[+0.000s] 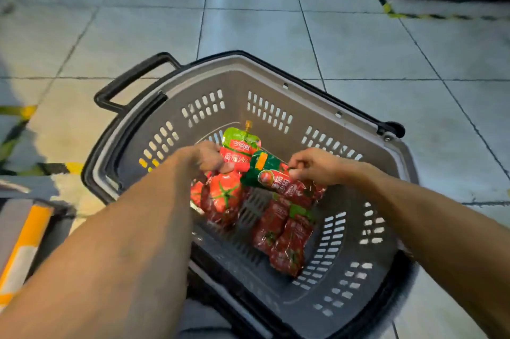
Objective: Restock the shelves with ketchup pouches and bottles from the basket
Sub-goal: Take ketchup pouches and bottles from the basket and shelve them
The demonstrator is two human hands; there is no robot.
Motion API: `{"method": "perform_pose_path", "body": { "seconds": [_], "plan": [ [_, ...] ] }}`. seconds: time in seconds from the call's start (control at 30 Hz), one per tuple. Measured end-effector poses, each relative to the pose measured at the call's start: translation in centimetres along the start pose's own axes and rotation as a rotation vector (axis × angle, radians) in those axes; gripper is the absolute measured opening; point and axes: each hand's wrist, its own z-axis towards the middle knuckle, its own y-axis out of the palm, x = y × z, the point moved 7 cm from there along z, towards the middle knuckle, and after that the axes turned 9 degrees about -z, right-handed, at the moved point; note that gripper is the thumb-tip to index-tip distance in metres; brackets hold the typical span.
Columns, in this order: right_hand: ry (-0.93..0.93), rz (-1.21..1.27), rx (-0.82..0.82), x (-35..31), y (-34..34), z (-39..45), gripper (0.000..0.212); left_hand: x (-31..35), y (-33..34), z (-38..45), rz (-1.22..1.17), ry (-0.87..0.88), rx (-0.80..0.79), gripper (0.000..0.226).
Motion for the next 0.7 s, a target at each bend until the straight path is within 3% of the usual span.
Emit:
{"method": "perform_pose_path", "body": {
  "seconds": [0.07,0.33,0.57,0.7],
  "plan": [
    [0.023,0.180,0.092,-1.5,-1.3,-1.6,0.009,1.4,-2.0,-3.0,-0.066,0.043,0.024,0.002],
    [-0.026,0.809,0.375,-11.9,-5.0,-6.3,0.016,3.5,-9.6,-18.0,-0.536,0.229,0.175,0.017],
    [-0.094,1.085,0.271,-25.2,-3.7,-7.7,0.031,-2.1,-13.6,-32.4,-1.030,0.271,0.421,0.030],
    [-0.166,1.117,0.098,-33.7,-0.7,-7.7,0.032,-7.9,-14.7,-38.8,-1.335,0.283,0.546,0.030]
  ]
}}
